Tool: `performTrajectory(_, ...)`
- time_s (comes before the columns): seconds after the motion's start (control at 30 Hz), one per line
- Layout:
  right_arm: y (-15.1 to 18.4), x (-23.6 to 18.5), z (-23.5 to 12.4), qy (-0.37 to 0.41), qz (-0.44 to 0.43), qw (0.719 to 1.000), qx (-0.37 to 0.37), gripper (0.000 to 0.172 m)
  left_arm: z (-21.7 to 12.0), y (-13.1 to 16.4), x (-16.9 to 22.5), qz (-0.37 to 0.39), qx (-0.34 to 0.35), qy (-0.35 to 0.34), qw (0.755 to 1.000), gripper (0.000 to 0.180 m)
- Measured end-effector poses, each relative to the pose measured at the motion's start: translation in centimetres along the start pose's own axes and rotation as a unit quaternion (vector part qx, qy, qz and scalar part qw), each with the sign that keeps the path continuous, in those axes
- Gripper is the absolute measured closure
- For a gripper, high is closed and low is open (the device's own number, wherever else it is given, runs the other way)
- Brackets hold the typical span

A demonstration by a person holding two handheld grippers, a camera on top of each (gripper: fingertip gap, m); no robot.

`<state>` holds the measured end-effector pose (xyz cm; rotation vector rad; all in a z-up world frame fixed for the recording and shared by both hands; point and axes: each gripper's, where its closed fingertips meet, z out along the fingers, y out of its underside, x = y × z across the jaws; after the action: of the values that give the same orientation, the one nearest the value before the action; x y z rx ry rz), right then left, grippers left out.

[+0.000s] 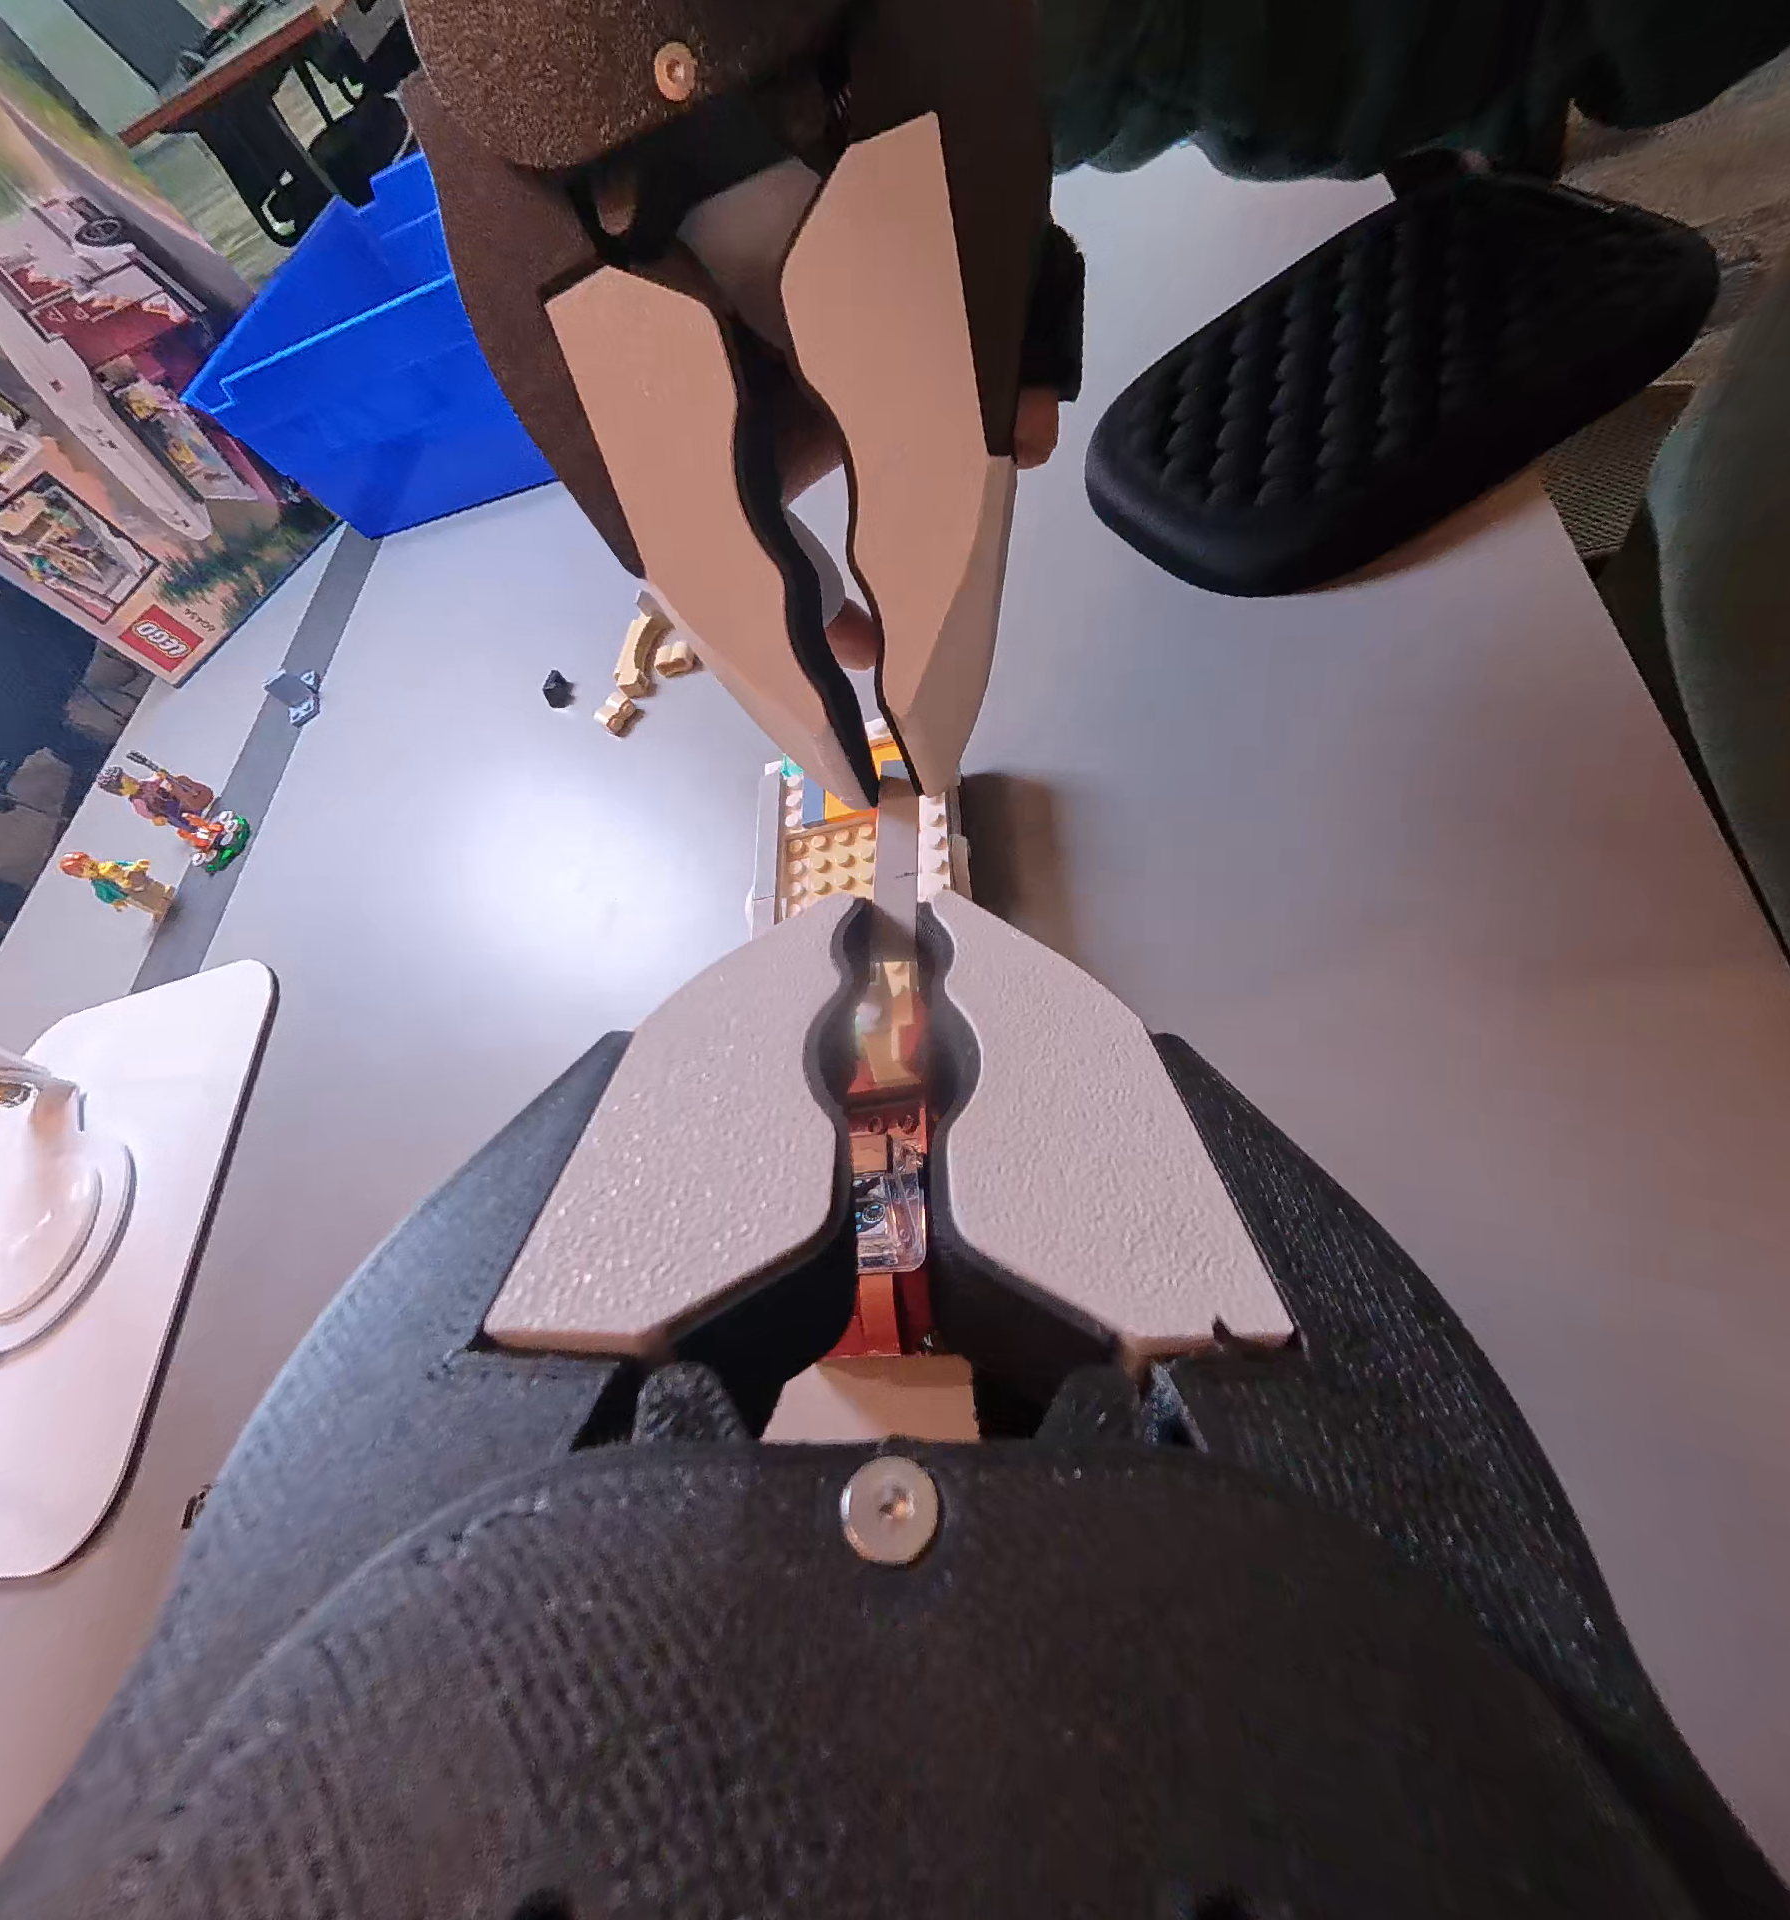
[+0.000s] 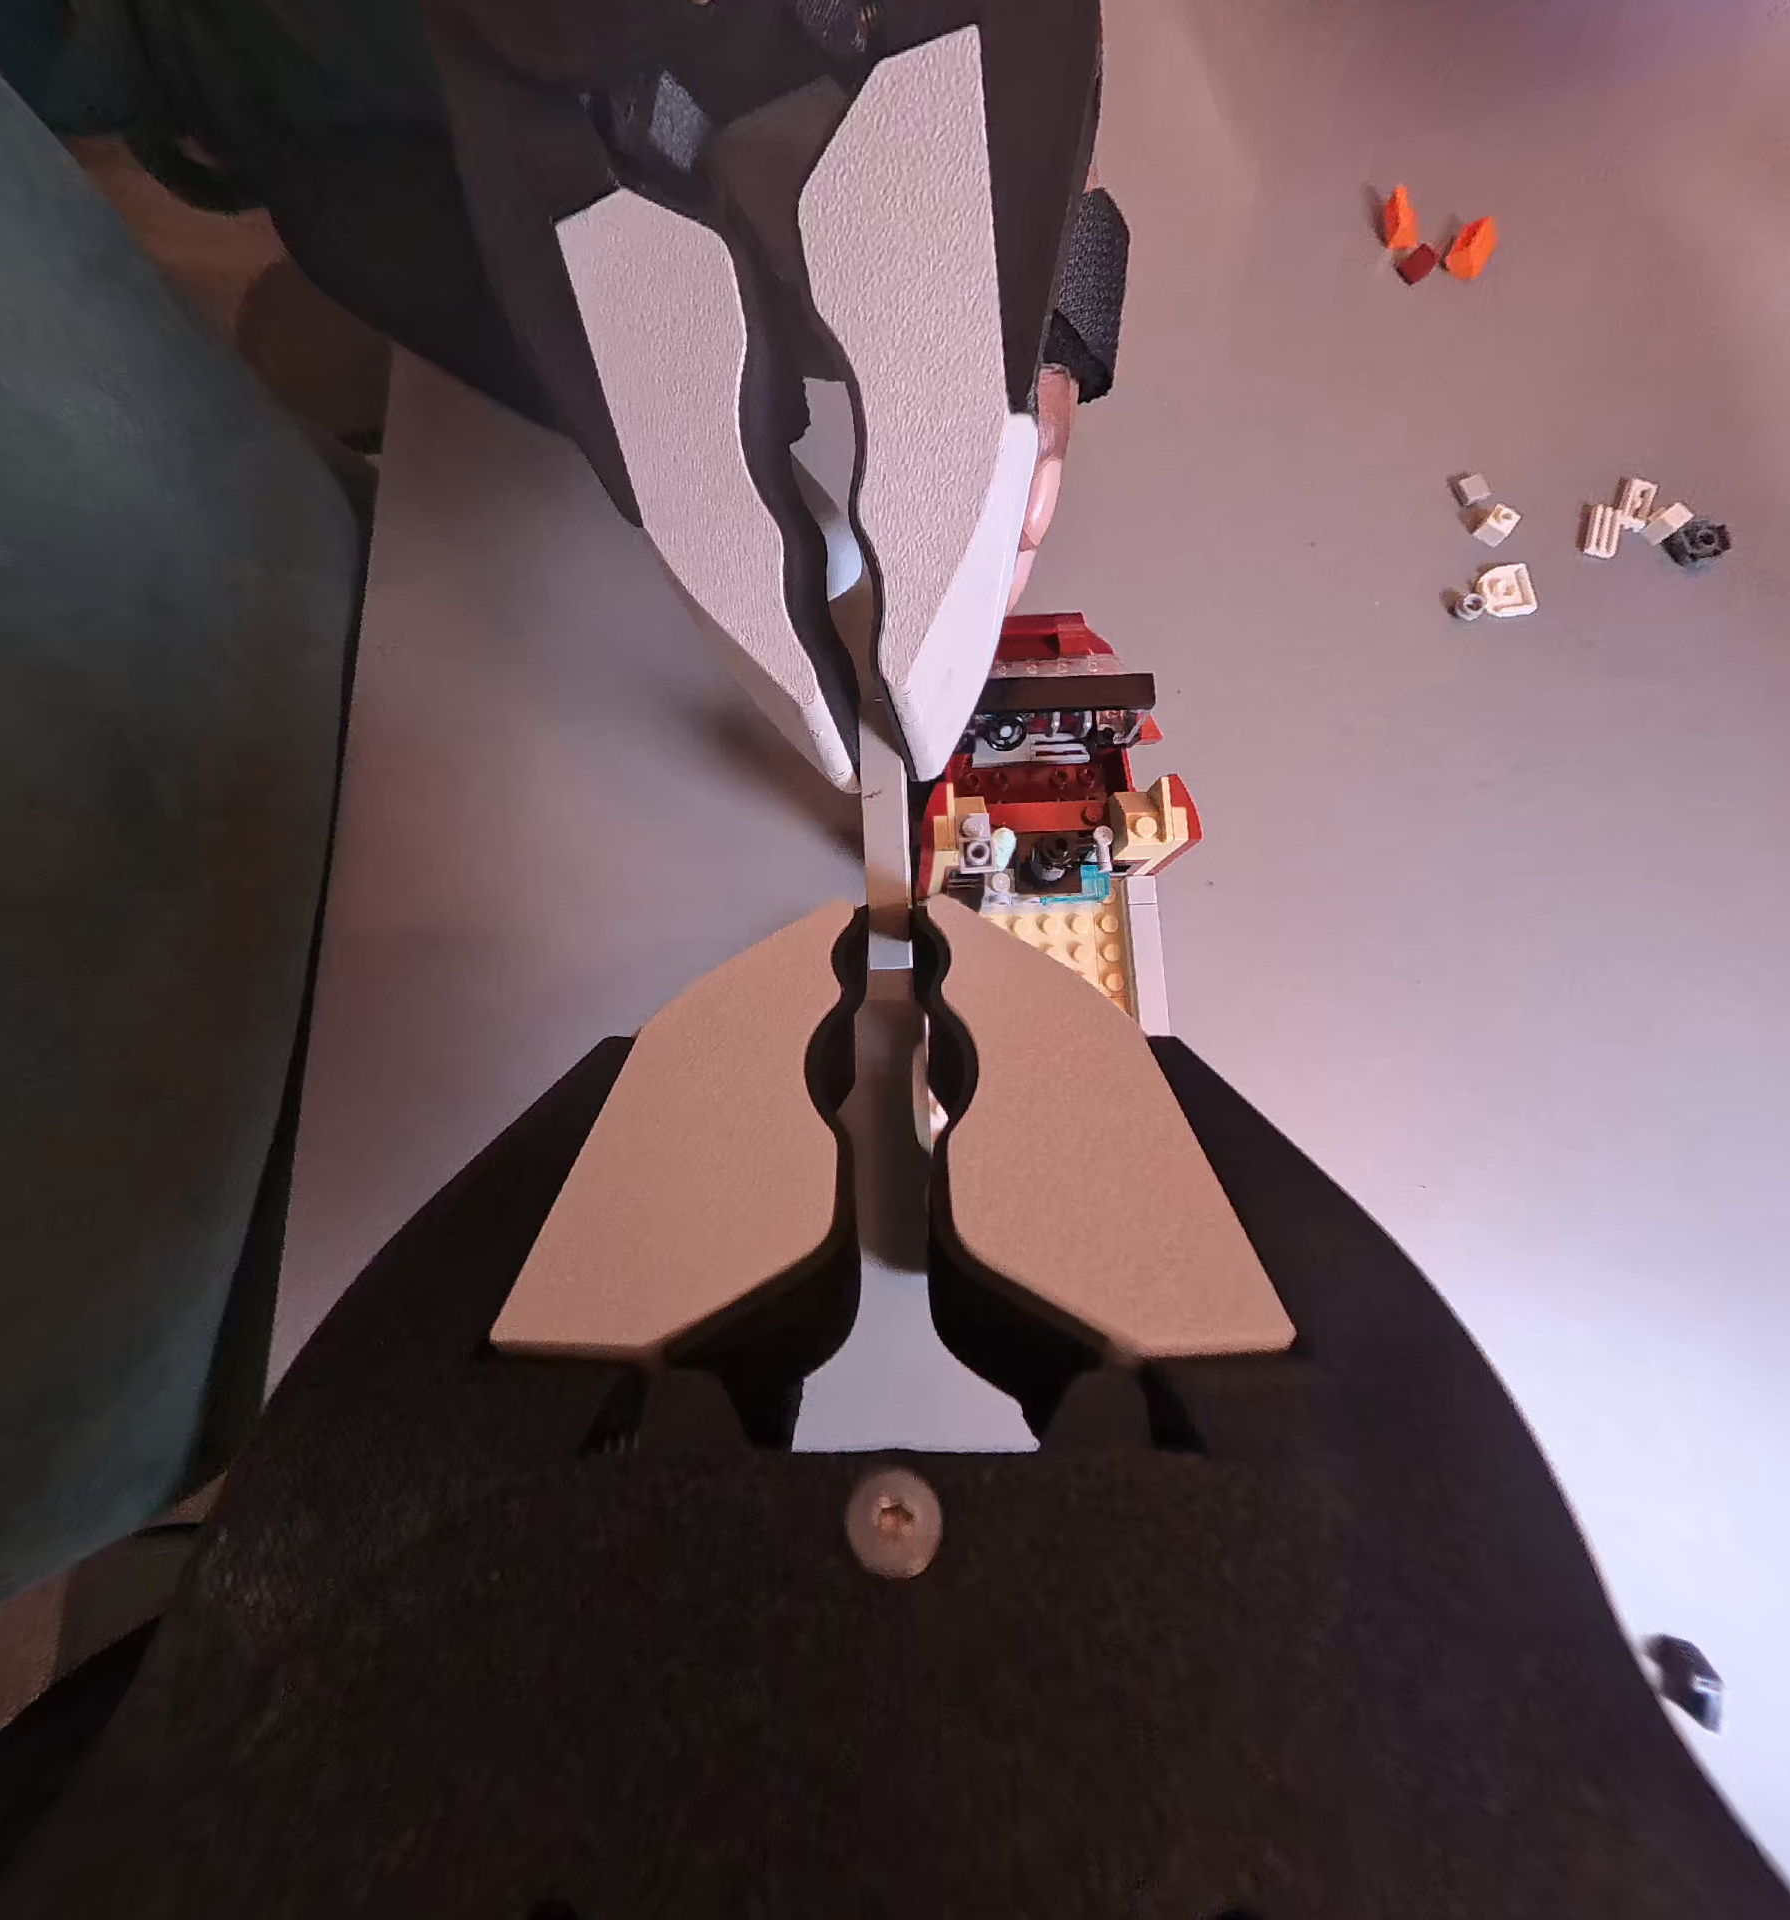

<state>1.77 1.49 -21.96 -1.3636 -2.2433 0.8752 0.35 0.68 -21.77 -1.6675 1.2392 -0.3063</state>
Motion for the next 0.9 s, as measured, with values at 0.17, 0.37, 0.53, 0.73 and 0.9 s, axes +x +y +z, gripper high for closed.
performTrajectory(0.17, -0.5, 0.1, -0.6, 0.017, 0.016, 0.999, 0.047, 0.161, -0.6, -0.4, -0.2, -0.017, 0.017, 0.009, 1.0, 0.172)
performTrajectory(0.37, 0.2, 3.2, -4.1, 0.137, 0.065, 0.979, 0.14, 0.148, -7.2, -0.3, -6.0, -0.035, 0.045, -0.127, 0.99, 0.172)
performTrajectory(0.53, 4.1, 4.2, -5.5, 0.207, 0.111, 0.959, 0.157, 0.145, -23.7, 6.9, -15.2, -0.124, -0.025, -0.426, 0.896, 0.172)
performTrajectory(0.73, 6.3, 4.0, -4.9, 0.19, 0.169, 0.95, 0.18, 0.146, -35.7, 22.7, -17.2, -0.309, -0.179, -0.523, 0.774, 0.172)
performTrajectory(0.9, 5.9, 3.9, -4.4, 0.198, 0.153, 0.954, 0.166, 0.146, -35.1, 29.3, -16.8, -0.334, -0.265, -0.488, 0.762, 0.171)
